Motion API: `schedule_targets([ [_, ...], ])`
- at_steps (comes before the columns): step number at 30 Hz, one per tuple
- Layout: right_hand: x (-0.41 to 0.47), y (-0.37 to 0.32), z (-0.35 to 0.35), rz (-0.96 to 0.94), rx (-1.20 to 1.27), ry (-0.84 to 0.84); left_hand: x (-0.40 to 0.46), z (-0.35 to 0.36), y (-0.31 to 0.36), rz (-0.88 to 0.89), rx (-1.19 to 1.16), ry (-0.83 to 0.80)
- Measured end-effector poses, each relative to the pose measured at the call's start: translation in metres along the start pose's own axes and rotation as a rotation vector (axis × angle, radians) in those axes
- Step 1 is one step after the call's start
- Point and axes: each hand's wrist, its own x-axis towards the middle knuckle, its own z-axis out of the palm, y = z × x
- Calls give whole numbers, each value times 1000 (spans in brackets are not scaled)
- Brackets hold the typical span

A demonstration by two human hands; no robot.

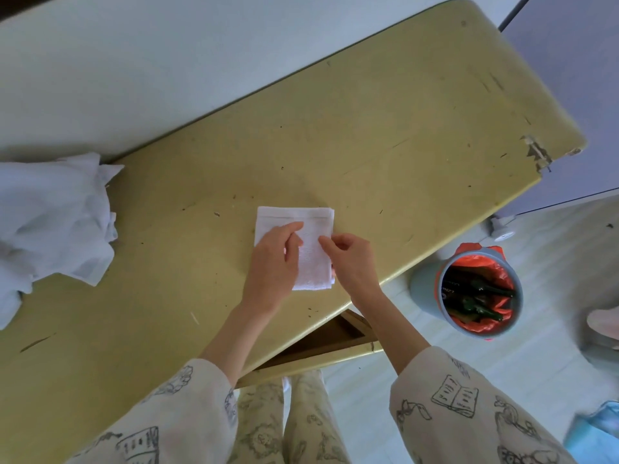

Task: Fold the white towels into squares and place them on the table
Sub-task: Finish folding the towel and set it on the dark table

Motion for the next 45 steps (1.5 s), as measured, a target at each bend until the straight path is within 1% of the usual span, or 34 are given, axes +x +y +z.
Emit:
schedule_targets([
  [2,1,0,1,-10,-31,28,-5,-9,-10,113,132,53],
  [4,2,1,2,-17,-60,45,-7,-13,-23,250,314,86],
  [6,3,1,2,-18,-82,59,-8,-13,-36,352,456,72],
  [8,5,0,2,-19,-92,65,-10,-12,-43,371,554,11],
  [11,7,-1,2,-19,-110,65,-12,-10,-50,330,639,-100],
  [13,8,-1,2,-20,-116,59,-12,-10,-53,312,659,-148],
  [16,10,-1,3,-26,-125,55,-10,-11,-56,299,674,-168],
  [24,10,0,-3,-7,-143,14,-9,-11,-58,295,705,-184],
  [31,8,1,-6,10,-182,32,-8,-12,-55,296,704,-190],
  [40,14,-9,-8,38,-215,11,-5,-14,-54,341,701,-212],
  [42,19,-14,-6,19,-257,37,-4,-13,-55,336,700,-225],
  [45,28,-23,-4,-1,-323,119,-4,-14,-54,329,703,-242],
])
